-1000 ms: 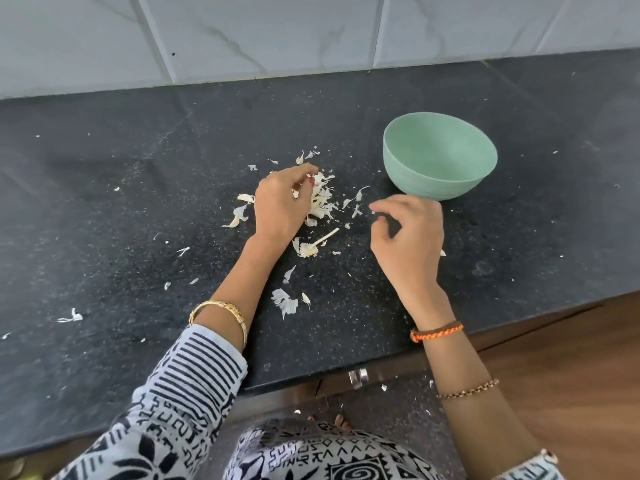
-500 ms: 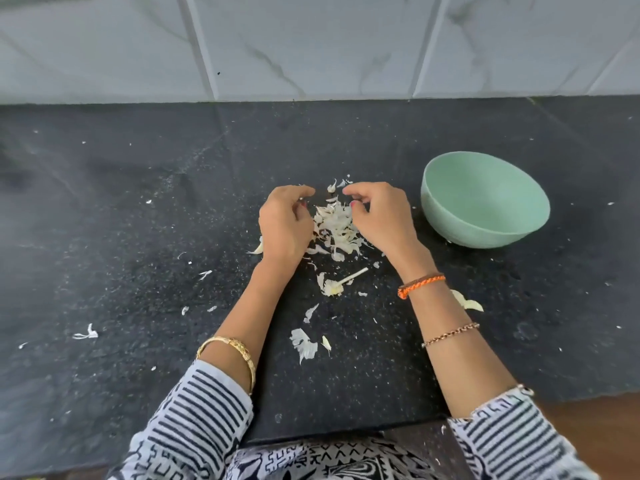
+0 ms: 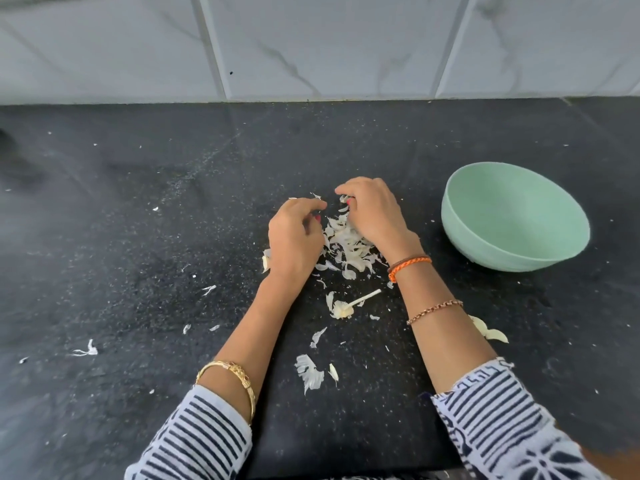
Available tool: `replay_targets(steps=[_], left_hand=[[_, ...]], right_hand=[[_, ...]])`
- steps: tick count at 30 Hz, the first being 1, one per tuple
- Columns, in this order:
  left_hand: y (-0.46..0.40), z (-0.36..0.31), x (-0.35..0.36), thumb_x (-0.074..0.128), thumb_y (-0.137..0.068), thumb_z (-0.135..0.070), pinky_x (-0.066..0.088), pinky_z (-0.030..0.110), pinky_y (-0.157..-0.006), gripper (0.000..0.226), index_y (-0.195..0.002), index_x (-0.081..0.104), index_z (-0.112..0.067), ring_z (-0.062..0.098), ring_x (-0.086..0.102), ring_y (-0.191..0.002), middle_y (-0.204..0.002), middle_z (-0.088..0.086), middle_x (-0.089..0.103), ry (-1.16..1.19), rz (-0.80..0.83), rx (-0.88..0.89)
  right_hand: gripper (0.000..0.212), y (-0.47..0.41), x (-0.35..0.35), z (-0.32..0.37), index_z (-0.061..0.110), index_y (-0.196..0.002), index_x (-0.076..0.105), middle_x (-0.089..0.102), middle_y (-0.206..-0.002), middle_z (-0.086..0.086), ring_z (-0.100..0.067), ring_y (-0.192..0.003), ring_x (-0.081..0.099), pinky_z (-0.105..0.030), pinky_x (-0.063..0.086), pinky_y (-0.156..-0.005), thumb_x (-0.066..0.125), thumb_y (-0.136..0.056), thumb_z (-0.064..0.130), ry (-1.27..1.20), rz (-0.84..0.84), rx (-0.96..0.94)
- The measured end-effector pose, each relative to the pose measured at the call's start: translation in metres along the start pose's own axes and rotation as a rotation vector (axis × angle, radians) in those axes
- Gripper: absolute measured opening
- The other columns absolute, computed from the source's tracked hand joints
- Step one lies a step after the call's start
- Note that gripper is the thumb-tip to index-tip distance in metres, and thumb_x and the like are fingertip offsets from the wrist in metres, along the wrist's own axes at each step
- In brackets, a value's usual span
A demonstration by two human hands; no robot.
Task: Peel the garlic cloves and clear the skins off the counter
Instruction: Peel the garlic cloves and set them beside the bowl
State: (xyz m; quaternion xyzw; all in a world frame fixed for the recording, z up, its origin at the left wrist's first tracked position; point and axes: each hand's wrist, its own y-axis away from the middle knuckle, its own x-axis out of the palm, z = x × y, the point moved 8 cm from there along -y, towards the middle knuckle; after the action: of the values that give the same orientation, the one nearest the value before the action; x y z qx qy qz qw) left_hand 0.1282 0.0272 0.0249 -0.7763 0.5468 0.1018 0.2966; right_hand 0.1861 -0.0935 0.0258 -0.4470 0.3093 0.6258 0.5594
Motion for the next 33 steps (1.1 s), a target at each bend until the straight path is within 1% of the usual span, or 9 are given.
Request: replay_targets(steps=[4,10,14,17,20,25,28,30,33], left_hand=[[-0.002,0.004,0.001,0.052,-0.085,0.007,0.040,0.011,-0.067,0.026,-0.100,0.070,-0.005,0.011,0.050,-0.074,-0.093,-0.003,0.058,0.003,0.019,-0.018],[-0.002,0.006,-0.002,0.055,-0.086,0.003,0.039,0.005,-0.068,0.024,-0.103,0.069,-0.006,0.010,0.054,-0.076,-0.098,0.003,0.064,0.036,-0.011,-0.033],[-0.001,0.001,-0.002,0.059,-0.088,-0.007,0.046,0.017,-0.072,0.017,-0.102,0.070,-0.008,0.011,0.060,-0.081,-0.093,-0.002,0.067,0.109,0.008,-0.032],[0.001,-0.004,0.001,0.060,-0.090,-0.015,0.041,0.020,-0.060,0.013,-0.094,0.072,-0.011,-0.002,0.051,-0.062,-0.075,-0.013,0.062,0.132,0.037,-0.015],[0.001,-0.003,0.003,0.060,-0.090,-0.018,0.038,0.019,-0.058,0.014,-0.088,0.073,-0.013,-0.001,0.048,-0.056,-0.068,-0.013,0.061,0.129,0.047,-0.017],[0.001,-0.002,0.003,0.059,-0.091,-0.016,0.038,0.013,-0.058,0.014,-0.086,0.070,-0.010,-0.005,0.050,-0.059,-0.066,-0.018,0.057,0.132,0.052,-0.032],[0.001,-0.007,0.001,0.058,-0.090,-0.012,0.039,0.010,-0.062,0.014,-0.084,0.069,-0.009,-0.008,0.051,-0.063,-0.067,-0.021,0.055,0.119,0.028,0.014],[0.003,-0.013,-0.002,0.057,-0.090,-0.012,0.037,0.008,-0.066,0.015,-0.082,0.069,-0.009,-0.008,0.051,-0.068,-0.068,-0.022,0.054,0.107,-0.011,0.054],[0.005,-0.012,-0.005,0.055,-0.090,-0.017,0.040,0.021,-0.072,0.016,-0.082,0.068,-0.010,0.008,0.052,-0.074,-0.074,-0.010,0.062,0.082,-0.049,0.068]], right_hand=[[0.018,0.001,-0.001,-0.003,0.005,-0.098,0.071,0.065,-0.105,-0.010,-0.028,-0.099,0.059,-0.034,0.051,-0.079,0.055,-0.090,0.001,0.022,-0.083,0.035],[0.016,0.015,-0.014,-0.002,0.014,-0.094,0.073,0.067,-0.095,-0.005,-0.022,-0.087,0.062,-0.027,0.044,-0.068,0.058,-0.091,0.014,-0.075,-0.162,0.045],[0.009,0.042,-0.029,0.000,0.013,-0.077,0.074,0.069,-0.077,-0.004,-0.020,-0.072,0.063,-0.032,0.050,-0.065,0.066,-0.083,0.015,-0.200,-0.355,-0.008],[0.005,0.056,-0.033,0.005,0.012,-0.073,0.072,0.069,-0.075,-0.003,-0.021,-0.068,0.063,-0.034,0.052,-0.061,0.070,-0.078,0.011,-0.249,-0.460,-0.070],[0.006,0.059,-0.029,0.007,0.012,-0.075,0.071,0.070,-0.075,-0.003,-0.022,-0.068,0.064,-0.034,0.052,-0.058,0.067,-0.078,0.015,-0.244,-0.483,-0.097],[0.006,0.056,-0.019,-0.002,0.011,-0.082,0.073,0.071,-0.075,0.001,-0.006,-0.067,0.065,-0.017,0.051,-0.064,0.067,-0.082,0.013,-0.528,-0.371,0.026],[0.006,0.056,-0.008,-0.007,0.012,-0.086,0.072,0.071,-0.075,-0.001,-0.004,-0.069,0.066,-0.018,0.053,-0.067,0.067,-0.083,0.013,-0.873,-0.211,0.207],[0.007,0.059,-0.004,-0.006,0.012,-0.084,0.073,0.071,-0.074,-0.002,-0.002,-0.063,0.063,-0.016,0.050,-0.060,0.066,-0.083,0.015,-0.991,-0.152,0.287],[0.012,0.061,-0.003,-0.004,0.013,-0.076,0.073,0.069,-0.069,0.002,-0.002,-0.060,0.060,-0.016,0.047,-0.055,0.066,-0.084,0.020,-1.065,-0.119,0.354]])
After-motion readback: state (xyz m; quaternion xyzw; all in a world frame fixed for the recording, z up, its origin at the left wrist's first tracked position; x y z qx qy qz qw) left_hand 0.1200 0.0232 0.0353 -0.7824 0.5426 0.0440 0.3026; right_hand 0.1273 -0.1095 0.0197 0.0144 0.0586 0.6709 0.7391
